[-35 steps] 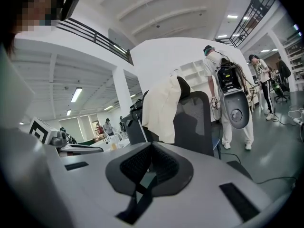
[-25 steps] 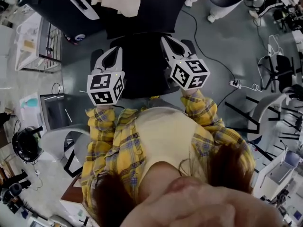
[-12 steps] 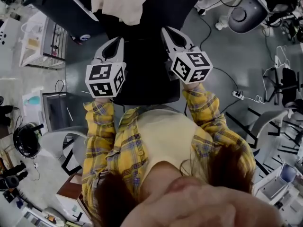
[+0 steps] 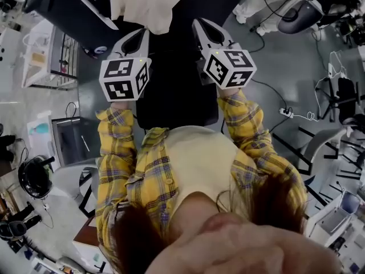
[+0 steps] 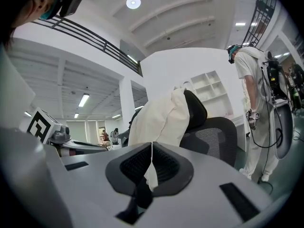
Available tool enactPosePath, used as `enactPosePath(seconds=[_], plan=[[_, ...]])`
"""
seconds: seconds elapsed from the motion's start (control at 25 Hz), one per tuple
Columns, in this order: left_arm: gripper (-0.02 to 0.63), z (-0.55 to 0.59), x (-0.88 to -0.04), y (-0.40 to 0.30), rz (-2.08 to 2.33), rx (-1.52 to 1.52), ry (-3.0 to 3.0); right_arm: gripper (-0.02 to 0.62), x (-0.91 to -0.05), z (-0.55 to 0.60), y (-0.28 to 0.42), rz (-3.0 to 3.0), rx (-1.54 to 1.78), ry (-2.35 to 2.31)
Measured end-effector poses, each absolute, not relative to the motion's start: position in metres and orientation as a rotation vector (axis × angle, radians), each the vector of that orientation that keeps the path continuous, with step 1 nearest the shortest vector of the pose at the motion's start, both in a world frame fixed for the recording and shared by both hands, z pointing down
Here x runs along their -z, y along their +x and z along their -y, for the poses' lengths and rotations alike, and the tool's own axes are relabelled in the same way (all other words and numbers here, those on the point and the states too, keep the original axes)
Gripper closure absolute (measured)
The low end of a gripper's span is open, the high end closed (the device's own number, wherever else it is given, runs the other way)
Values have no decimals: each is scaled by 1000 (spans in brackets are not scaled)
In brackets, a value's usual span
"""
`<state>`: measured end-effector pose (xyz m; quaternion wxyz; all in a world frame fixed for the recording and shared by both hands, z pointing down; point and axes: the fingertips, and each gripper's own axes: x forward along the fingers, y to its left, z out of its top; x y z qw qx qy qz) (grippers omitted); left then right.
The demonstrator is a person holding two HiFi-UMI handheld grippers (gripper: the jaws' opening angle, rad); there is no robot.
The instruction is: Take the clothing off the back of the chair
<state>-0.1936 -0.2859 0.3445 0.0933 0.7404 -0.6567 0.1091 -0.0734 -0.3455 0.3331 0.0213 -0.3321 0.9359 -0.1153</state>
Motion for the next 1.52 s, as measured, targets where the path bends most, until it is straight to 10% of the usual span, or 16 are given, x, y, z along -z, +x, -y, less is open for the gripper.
enactPosePath(seconds=[0.72,1.04,1.52], plan=[[583,379,-291,-272,2158,-364,2248,508,-277,439,-104,-2794,193,-1135],[461,419,-260,-277,2146,-390,2331,360,-258,474,-112,-2734,184,-1212],[330,457,-229,-278,2182,-446,2348,328,-266,495,-123,-2709,263,-1281]])
